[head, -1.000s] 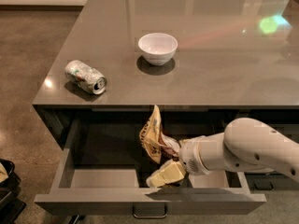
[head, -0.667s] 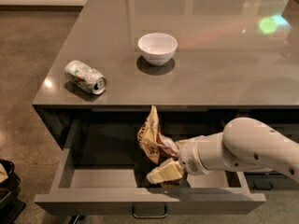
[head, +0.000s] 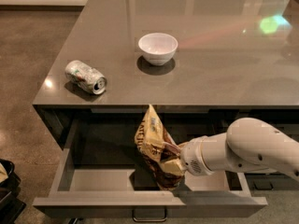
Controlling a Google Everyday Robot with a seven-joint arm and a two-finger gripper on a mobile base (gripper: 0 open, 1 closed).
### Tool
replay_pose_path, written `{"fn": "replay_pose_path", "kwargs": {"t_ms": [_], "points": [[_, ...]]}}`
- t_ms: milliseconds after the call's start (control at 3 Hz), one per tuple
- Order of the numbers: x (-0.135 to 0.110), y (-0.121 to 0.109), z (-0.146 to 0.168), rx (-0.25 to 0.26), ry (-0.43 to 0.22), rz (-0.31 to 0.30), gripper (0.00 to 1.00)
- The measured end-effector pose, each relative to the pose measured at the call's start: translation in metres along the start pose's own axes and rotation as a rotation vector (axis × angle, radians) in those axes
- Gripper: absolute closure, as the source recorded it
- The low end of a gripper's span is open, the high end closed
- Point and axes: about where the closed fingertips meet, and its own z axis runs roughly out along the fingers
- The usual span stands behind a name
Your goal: Pick brown chip bag from top drawer and place on counter
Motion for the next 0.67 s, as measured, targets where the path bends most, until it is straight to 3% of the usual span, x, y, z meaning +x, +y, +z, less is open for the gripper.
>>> {"fn": "replay_pose_path", "kwargs": {"t_ms": [333,667], "points": [[-0.019,0.002,-0.027,-0.022,0.003,-0.078,0.89],[-0.041,0.005,-0.098,0.004,0.013,-0.118,1.00]]}}
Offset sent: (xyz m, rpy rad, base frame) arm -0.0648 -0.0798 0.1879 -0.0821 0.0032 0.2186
